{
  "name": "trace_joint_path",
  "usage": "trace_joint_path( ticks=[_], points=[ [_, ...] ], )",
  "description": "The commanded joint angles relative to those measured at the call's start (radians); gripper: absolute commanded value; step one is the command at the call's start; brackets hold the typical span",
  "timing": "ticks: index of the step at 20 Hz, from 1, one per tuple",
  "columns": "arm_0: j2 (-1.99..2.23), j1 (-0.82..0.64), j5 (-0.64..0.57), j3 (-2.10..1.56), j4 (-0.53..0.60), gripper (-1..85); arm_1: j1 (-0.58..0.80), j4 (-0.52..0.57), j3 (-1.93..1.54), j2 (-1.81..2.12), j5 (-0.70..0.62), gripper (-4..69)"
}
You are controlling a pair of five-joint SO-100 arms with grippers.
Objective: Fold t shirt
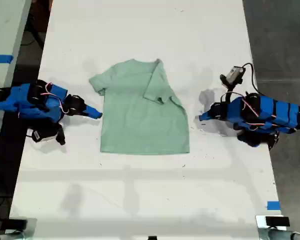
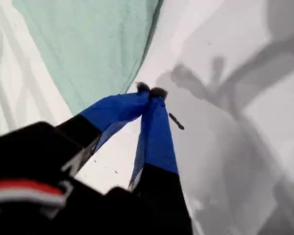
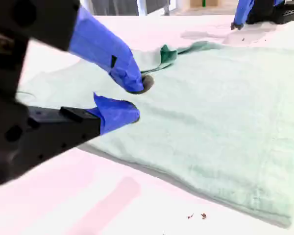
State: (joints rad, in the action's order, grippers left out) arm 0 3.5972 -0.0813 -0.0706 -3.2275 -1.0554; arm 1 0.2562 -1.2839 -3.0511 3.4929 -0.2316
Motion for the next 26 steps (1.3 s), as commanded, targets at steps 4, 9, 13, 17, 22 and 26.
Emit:
trace_joint_path(
  ticks=[4,9,13,17,22,26],
  points=[
    [0.011,-0.121,-0.025,-0.006,0.133,0.0,0.000,-0.037,-0.034,0.012,0.012,-1.1],
    [0.011,-0.129,-0.009,0.008,0.118,0.0,0.000,-0.035,-0.034,0.012,0.012,-1.1],
    [-0.104,-0.232,-0.080,0.272,0.106,0.0,0.008,-0.035,-0.034,0.012,0.008,-1.1],
    [-0.954,-0.479,-0.331,0.848,-0.046,17.6,0.008,-0.035,-0.034,0.012,0.006,-1.1],
    [-1.269,-0.848,-0.655,0.934,-0.014,25.9,-0.002,-0.032,-0.034,0.012,-0.002,-1.1],
    [-1.483,-1.035,-0.703,0.896,0.044,25.6,-0.008,-0.029,-0.032,0.012,-0.005,-1.1]
  ],
)
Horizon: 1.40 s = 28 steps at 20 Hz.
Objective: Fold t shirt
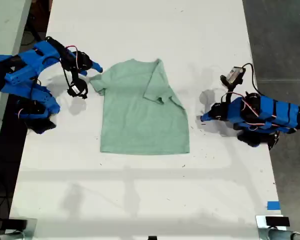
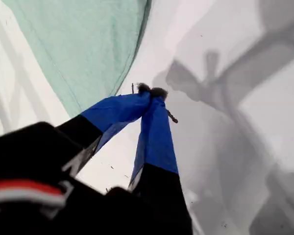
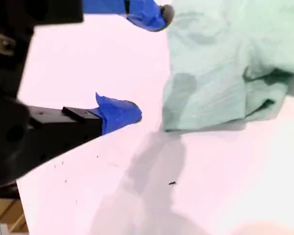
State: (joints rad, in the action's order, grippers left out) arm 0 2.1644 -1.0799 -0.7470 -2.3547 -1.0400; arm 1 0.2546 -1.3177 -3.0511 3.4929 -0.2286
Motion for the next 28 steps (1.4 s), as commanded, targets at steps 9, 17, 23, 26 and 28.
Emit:
trace_joint_path(
  ticks=[9,17,23,26,28],
  points=[
    [-0.213,0.011,-0.031,0.057,0.060,17.4,-0.009,0.006,-0.032,0.012,-0.009,-1.1],
    [-0.411,0.017,-0.049,0.156,0.058,18.1,-0.014,0.006,-0.032,0.012,-0.009,-1.1],
    [-0.399,0.026,-0.043,0.150,0.060,18.1,-0.014,0.006,-0.032,0.012,-0.011,-1.1],
    [-0.261,0.014,0.011,0.069,0.064,0.1,-0.014,0.006,-0.032,0.012,-0.011,-1.1],
    [-0.155,0.012,0.025,0.043,0.046,2.1,-0.014,0.006,-0.032,0.012,-0.012,-1.1]
  ],
)
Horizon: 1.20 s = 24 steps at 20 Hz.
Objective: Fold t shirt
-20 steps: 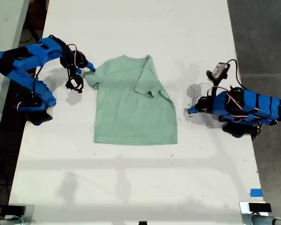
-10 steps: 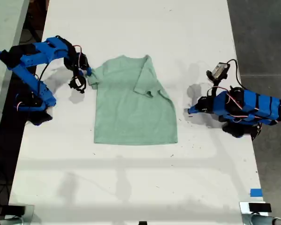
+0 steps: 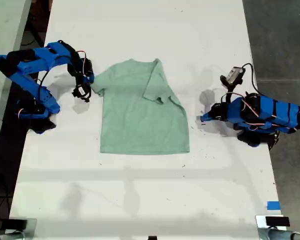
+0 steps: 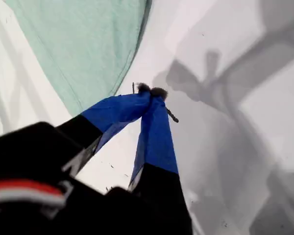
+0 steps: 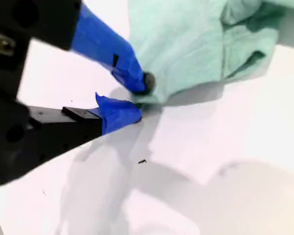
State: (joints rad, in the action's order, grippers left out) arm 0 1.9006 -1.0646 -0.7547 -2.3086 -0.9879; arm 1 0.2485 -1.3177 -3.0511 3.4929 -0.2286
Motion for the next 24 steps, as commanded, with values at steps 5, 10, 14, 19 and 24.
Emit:
trace_joint_path(
  ticks=[5,10,14,19,24],
  points=[
    [0.273,0.028,0.061,-0.005,-0.051,10.4,-0.008,0.008,-0.032,0.012,-0.012,-1.1],
    [0.083,0.008,0.034,-0.025,0.018,17.3,-0.008,0.008,-0.032,0.012,-0.014,-1.1],
    [-0.101,0.014,0.023,0.055,0.017,1.4,-0.008,0.008,-0.032,0.012,-0.015,-1.1],
    [-0.018,0.078,0.086,0.268,-0.186,0.0,-0.008,0.009,-0.032,0.012,-0.015,-1.0],
    [-0.110,0.417,0.213,0.729,-0.324,0.0,-0.008,0.009,-0.032,0.012,-0.015,-1.0]
  ],
)
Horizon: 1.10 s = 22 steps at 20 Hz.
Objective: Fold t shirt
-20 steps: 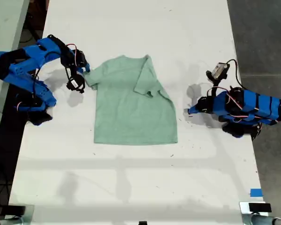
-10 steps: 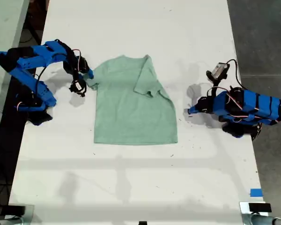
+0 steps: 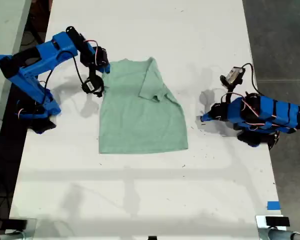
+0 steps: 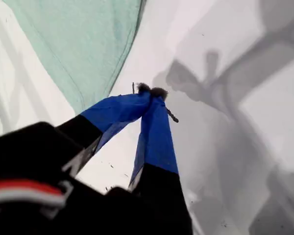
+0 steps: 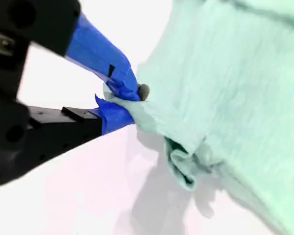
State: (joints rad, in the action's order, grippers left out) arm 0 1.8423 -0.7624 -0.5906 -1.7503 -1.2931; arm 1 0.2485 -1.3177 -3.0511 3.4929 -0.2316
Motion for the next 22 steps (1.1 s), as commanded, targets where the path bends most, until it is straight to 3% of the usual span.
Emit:
trace_joint_path(
  ticks=[1,4,6,8,11,13,14,17,22],
  points=[
    [-0.140,0.169,0.069,0.230,-0.015,0.0,-0.008,0.009,-0.032,0.012,-0.012,-1.0],
    [-0.495,0.273,0.089,0.472,-0.025,0.0,-0.009,0.009,-0.031,0.012,-0.014,-1.0],
    [-0.729,0.313,0.100,0.709,-0.100,15.9,-0.009,0.009,-0.031,0.012,-0.017,-1.0],
    [-0.759,0.319,0.097,0.816,-0.173,19.4,-0.011,0.009,-0.031,0.012,-0.018,-1.0],
    [-0.413,0.279,0.084,0.772,-0.272,16.3,-0.012,0.011,-0.031,0.012,-0.021,-1.0],
    [-0.040,0.225,0.087,0.643,-0.291,0.0,-0.012,0.011,-0.031,0.012,-0.021,-1.0],
    [0.161,0.195,0.095,0.537,-0.290,0.0,-0.012,0.011,-0.031,0.012,-0.021,-1.0],
    [0.828,0.178,0.178,-0.011,-0.173,0.0,-0.011,0.012,-0.031,0.012,-0.020,-1.0],
    [1.632,0.374,0.348,-1.065,0.150,0.0,-0.011,0.011,-0.031,0.012,-0.015,-1.0]
  ],
)
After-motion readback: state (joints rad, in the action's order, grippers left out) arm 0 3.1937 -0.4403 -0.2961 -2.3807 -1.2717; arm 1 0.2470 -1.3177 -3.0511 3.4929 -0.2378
